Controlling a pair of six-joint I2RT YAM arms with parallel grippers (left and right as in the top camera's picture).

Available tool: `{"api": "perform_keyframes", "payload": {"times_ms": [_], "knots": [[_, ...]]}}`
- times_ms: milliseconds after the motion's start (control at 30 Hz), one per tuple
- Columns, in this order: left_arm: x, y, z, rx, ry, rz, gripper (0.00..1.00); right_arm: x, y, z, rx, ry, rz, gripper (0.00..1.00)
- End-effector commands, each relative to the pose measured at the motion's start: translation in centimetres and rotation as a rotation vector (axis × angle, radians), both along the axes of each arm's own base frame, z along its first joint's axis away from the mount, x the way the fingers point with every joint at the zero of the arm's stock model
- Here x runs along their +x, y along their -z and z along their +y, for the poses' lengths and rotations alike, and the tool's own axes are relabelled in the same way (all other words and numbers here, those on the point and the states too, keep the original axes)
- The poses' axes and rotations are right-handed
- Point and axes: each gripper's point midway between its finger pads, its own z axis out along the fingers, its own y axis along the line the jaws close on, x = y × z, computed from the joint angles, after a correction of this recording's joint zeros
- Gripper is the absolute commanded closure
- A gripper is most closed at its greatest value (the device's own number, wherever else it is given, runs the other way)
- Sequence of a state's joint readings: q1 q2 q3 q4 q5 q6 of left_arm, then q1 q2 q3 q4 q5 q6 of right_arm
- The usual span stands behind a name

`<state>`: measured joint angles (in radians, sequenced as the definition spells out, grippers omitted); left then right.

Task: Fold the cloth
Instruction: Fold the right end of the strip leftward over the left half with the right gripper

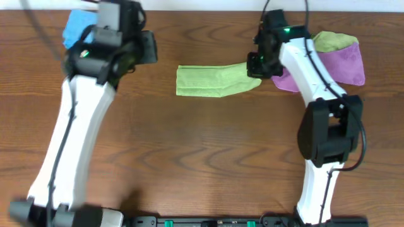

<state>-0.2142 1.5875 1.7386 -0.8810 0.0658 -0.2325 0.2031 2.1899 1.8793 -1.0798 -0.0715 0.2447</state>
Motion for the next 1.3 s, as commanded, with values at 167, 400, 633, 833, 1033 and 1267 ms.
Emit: {"api": "perform_keyframes", "payload": {"times_ms": [167,400,633,833,1033,1267], "knots": [[-4.7,-4.4,3.0,0.044,-0.071,-0.064,0.94,1.1,-1.1,3.7,-0.258,-0.070,-0.156,0.99],[-7.0,-5.4,2.8,0.016,-0.045,-0.061,0.94,0.8,0.3,11.0,-0.183,-0.174,-0.221,0.99],[-8.3,-4.4,1.8,-0.021,0.006,0.011,0.94,-0.4,2.5,15.1,-0.131,-0.243,-0.206,0.99],[-8.7,-4.0,1.9,-0.017,0.006,0.029,0.94,0.0,0.2,18.5,-0.088,-0.285,-0.284,0.99],[-8.9,-3.9,1.9,-0.016,0.006,0.040,0.94,0.5,-0.9,19.5,-0.054,-0.291,-0.314,0.99],[-8.9,-3.9,1.9,-0.016,0.005,0.040,0.94,-0.1,0.1,20.5,-0.014,-0.314,-0.285,0.99]]}}
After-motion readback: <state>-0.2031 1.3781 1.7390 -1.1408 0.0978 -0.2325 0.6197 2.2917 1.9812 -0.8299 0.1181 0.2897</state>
